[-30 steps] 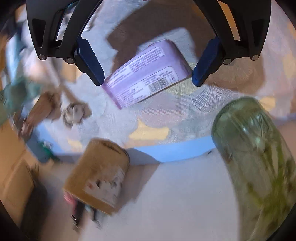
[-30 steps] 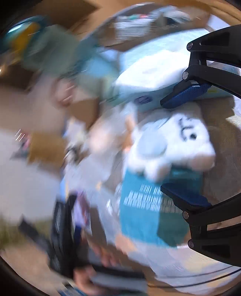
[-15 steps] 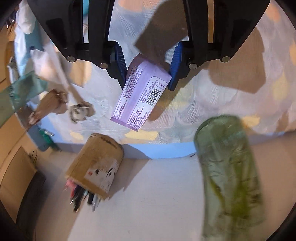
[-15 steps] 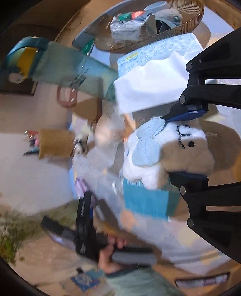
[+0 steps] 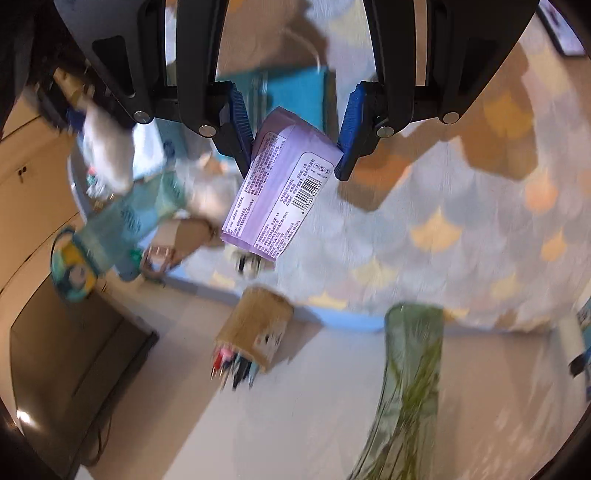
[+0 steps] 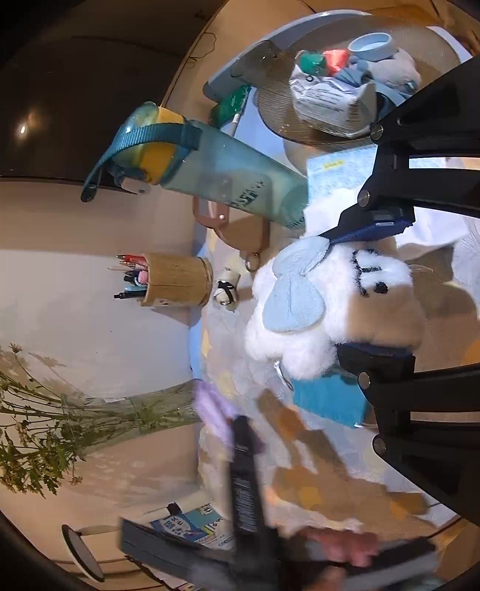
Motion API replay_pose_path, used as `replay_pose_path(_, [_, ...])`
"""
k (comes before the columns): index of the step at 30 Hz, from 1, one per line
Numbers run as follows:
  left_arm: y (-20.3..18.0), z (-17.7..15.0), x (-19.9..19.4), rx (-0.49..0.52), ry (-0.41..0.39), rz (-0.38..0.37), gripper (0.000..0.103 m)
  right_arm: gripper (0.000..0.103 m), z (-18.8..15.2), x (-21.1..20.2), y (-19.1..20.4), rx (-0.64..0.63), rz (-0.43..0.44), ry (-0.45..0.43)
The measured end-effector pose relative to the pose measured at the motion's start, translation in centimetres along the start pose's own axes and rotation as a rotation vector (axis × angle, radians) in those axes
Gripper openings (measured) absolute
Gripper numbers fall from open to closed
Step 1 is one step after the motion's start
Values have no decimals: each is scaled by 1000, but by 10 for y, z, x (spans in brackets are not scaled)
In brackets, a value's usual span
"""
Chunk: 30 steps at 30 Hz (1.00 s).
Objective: Organize soft objects
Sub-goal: 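Carry wipes pack and plush bunny over the glass plate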
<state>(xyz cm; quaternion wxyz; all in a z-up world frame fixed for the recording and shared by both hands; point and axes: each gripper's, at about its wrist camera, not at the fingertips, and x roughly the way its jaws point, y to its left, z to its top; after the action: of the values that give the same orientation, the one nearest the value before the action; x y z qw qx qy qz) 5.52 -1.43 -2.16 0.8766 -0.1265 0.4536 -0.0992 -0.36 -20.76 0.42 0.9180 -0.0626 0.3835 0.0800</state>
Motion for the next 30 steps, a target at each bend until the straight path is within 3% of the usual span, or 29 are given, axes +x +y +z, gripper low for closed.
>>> replay_pose_path(2, [4, -17, 6, -45, 33, 36, 40, 44, -3, 10, 0, -39, 21, 23])
replay_pose_path(4, [10, -32, 11, -132, 77, 25, 40, 44, -7, 16, -2, -48, 45, 41])
replay_pose_path(6, [8, -40, 5, -163, 69, 22, 40, 44, -6, 12, -6, -30, 85, 30])
replay_pose_path(12, [-38, -6, -33, -77, -106, 4, 40, 44, 17, -27, -21, -119, 22, -129])
replay_pose_path(15, [-70, 16, -47, -27, -182, -37, 40, 44, 29, -48, -44, -84, -6, -190])
replay_pose_path(20, [-142, 51, -67, 84, -277, -189, 40, 44, 47, -85, -96, 22, -120, -279])
replay_pose_path(23, [-180, 60, -62, 92, -238, -317, 41, 44, 45, -101, -136, 103, -207, -295])
replay_pose_path(27, [-232, 53, -38, 183, -154, -360, 41, 44, 29, -106, -181, 165, -319, -259])
replay_pose_path(30, [-268, 28, -14, 311, -17, -376, 41, 44, 9, -101, -209, 227, -382, -196])
